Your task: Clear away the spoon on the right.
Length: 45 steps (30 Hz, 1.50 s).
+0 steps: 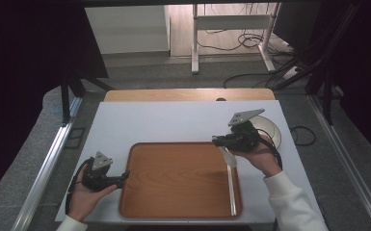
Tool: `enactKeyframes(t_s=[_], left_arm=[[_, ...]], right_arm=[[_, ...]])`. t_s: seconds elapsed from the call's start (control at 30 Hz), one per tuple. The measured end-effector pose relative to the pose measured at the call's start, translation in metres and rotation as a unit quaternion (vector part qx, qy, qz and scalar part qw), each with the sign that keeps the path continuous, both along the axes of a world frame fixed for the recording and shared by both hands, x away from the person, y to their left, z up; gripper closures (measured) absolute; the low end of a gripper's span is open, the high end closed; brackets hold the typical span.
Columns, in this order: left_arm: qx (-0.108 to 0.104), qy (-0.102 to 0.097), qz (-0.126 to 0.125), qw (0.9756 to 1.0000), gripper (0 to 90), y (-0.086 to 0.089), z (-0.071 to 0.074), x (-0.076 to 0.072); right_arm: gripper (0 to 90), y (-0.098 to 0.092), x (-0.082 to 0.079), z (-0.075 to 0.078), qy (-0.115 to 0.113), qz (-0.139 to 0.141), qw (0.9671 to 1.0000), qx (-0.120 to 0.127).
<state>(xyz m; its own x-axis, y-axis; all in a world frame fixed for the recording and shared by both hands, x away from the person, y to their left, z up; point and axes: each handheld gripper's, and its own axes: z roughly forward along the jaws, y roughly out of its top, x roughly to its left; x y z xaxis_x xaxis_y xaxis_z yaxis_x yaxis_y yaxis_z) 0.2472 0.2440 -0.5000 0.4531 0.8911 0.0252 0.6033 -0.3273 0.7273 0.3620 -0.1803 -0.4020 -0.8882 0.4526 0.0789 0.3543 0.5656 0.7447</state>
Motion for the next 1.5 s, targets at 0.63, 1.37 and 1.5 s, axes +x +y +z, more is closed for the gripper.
enactKeyframes(t_s=[0.63,1.37,1.5], left_arm=[[0.002,0.001,-0.003,1.0,19.0,0.0,-0.001,0.0],[0.004,0.005,-0.005,1.0,19.0,0.0,-0.003,0.002],[0.006,0.006,-0.006,0.9999,19.0,0.0,-0.003,0.002]], right_arm=[[85.3,0.05,-0.009,-0.041,0.044,0.05,0.9947,-0.078],[84.2,0.083,-0.012,-0.087,0.063,0.056,0.9846,-0.153],[83.6,0.083,-0.011,-0.089,0.063,0.052,0.9843,-0.157]])
